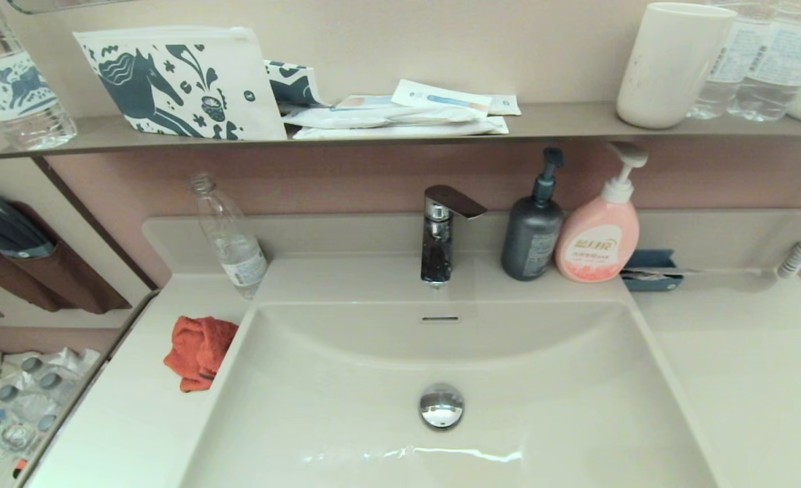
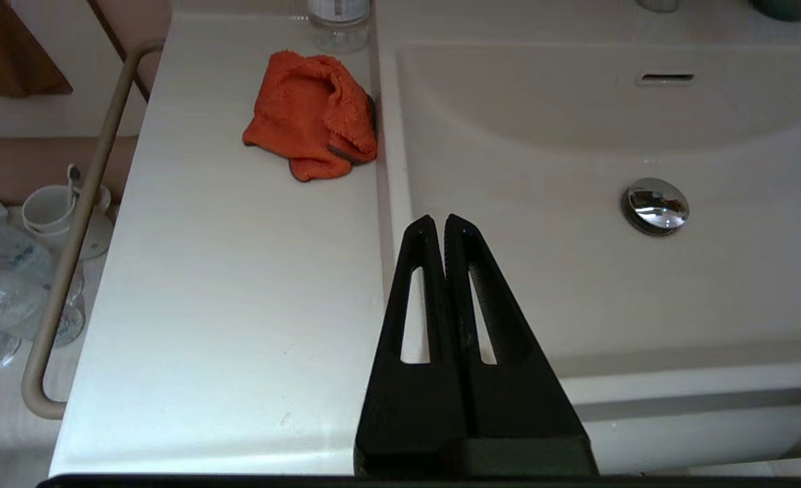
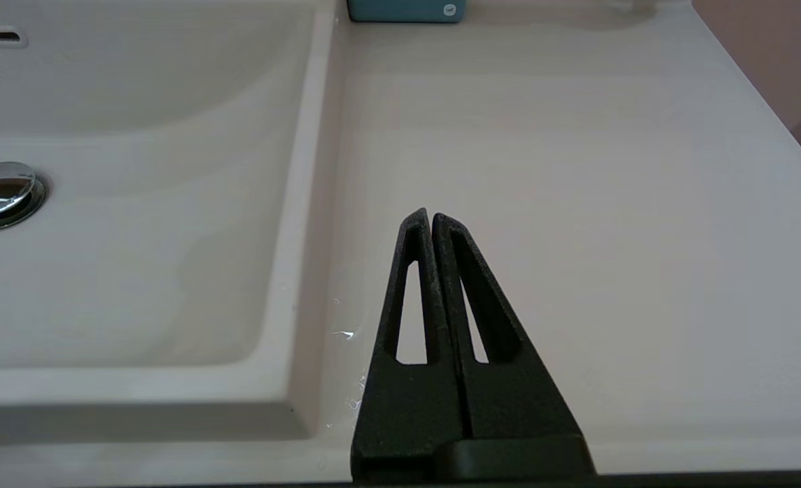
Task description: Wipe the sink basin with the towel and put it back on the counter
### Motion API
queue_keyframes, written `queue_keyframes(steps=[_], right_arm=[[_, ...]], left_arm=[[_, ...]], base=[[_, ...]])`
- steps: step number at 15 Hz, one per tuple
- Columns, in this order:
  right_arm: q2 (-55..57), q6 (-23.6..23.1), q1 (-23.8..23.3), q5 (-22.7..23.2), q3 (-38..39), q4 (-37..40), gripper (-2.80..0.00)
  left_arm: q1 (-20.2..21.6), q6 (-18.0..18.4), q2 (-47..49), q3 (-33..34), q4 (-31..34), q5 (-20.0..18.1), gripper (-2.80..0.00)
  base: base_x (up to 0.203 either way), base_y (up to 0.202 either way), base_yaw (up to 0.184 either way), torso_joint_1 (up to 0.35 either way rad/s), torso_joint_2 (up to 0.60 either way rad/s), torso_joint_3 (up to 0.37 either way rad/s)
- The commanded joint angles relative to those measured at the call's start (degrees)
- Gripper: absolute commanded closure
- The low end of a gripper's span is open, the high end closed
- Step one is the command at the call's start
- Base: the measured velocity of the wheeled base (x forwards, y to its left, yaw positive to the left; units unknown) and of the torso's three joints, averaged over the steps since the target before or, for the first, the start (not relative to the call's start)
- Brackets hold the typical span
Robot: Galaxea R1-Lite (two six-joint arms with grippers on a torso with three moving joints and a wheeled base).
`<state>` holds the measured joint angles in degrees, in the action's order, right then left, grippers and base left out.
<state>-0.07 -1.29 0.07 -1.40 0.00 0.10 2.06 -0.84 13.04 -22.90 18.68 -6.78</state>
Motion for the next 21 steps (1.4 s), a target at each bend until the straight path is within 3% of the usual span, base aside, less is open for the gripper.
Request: queue_keyframes(steps=[1, 3, 7, 12, 16, 18, 21], right_arm=[[0.07, -0.03, 0.01, 0.0, 0.0, -0.01, 0.0], [0.07, -0.03, 0.01, 0.0, -0.01, -0.01, 0.0], [0.07, -0.03, 0.01, 0.0, 0.0, -0.01, 0.0], [0.07, -0.03, 0.01, 0.0, 0.0, -0.01, 0.0], [0.07, -0.03, 0.01, 0.0, -0.08, -0.01, 0.0], [0.07, -0.03, 0.01, 0.0, -0.03, -0.01, 0.0], [0.07, -0.03, 0.01, 0.0, 0.0, -0.01, 0.0]], left_arm=[[-1.13, 0.29, -7.79, 1.3, 0.22, -0.39, 0.0], [-1.81, 2.33, -12.81, 2.89, 0.25, -1.48, 0.0], [-1.97, 3.74, -13.0, 7.14, -0.82, 0.57, 0.0], [-1.71, 4.27, -12.95, 13.81, -8.24, 3.38, 0.0], [-1.8, 5.49, -12.95, 19.58, -14.09, 3.52, 0.0], [-1.88, 8.12, -12.95, 22.06, -16.11, 3.43, 0.0], [-1.89, 8.14, -12.95, 22.19, -16.57, 3.28, 0.0]], base=[[0.0, 0.0, 0.0, 0.0, 0.0, 0.0], [0.0, 0.0, 0.0, 0.0, 0.0, 0.0], [0.0, 0.0, 0.0, 0.0, 0.0, 0.0], [0.0, 0.0, 0.0, 0.0, 0.0, 0.0], [0.0, 0.0, 0.0, 0.0, 0.0, 0.0], [0.0, 0.0, 0.0, 0.0, 0.0, 0.0], [0.0, 0.0, 0.0, 0.0, 0.0, 0.0]])
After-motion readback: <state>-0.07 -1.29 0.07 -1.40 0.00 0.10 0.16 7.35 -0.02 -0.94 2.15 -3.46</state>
